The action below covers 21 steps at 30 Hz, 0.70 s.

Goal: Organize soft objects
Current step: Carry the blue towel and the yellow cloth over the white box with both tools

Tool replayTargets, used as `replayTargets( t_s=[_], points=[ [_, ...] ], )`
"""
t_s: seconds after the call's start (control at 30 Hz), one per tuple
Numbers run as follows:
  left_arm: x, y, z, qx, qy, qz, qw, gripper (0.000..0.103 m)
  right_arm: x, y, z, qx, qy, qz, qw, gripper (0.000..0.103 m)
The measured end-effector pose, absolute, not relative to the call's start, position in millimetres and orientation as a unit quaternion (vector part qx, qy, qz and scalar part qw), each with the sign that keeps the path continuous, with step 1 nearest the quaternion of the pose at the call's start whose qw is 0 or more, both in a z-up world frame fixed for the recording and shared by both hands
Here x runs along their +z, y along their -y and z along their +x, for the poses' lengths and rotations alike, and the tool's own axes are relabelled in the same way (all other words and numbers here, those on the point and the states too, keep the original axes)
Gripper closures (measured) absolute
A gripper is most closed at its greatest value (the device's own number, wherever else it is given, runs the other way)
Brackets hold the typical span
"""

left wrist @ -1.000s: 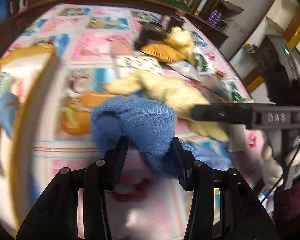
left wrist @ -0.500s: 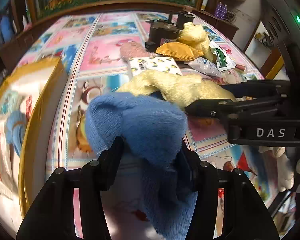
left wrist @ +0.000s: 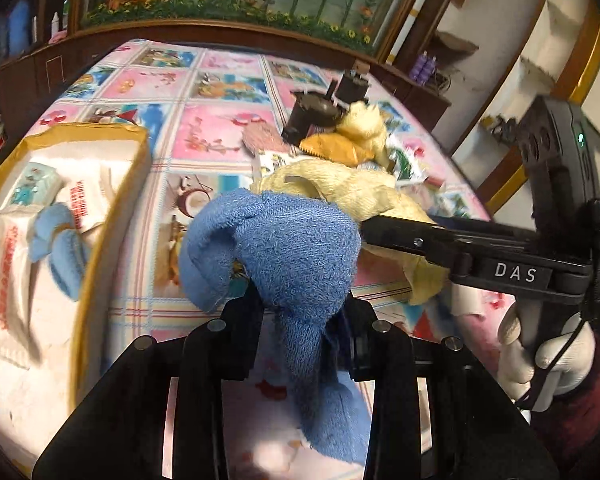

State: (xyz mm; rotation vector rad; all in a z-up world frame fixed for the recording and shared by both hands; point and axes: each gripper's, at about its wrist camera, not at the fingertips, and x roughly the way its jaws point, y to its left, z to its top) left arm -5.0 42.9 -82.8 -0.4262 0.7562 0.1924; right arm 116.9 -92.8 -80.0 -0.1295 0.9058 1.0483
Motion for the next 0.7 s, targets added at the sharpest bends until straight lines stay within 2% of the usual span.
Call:
replayTargets(
  t_s=[0.17,0.43,0.7],
  points=[
    [-48.1,-58.1,-49.9,0.094,-0.321,-0.231,0.914,0.071,-47.4,100.1,96.4,0.514,-0.4,-0.027,0.758,0.054],
    [9.9,-99.2,-128.1,0.169,-0.253,-0.209,0.929,0.071,-5.3,74.2,67.3,0.587,-0.392,0.033,0.708,0.054],
    [-10.5,-156.0,-149.4,0.255,-0.275,-0.216,0.901,0.071,-8.5,-5.1,55.2,0.619,-0.435,0.086,0.648,0.054]
  ],
)
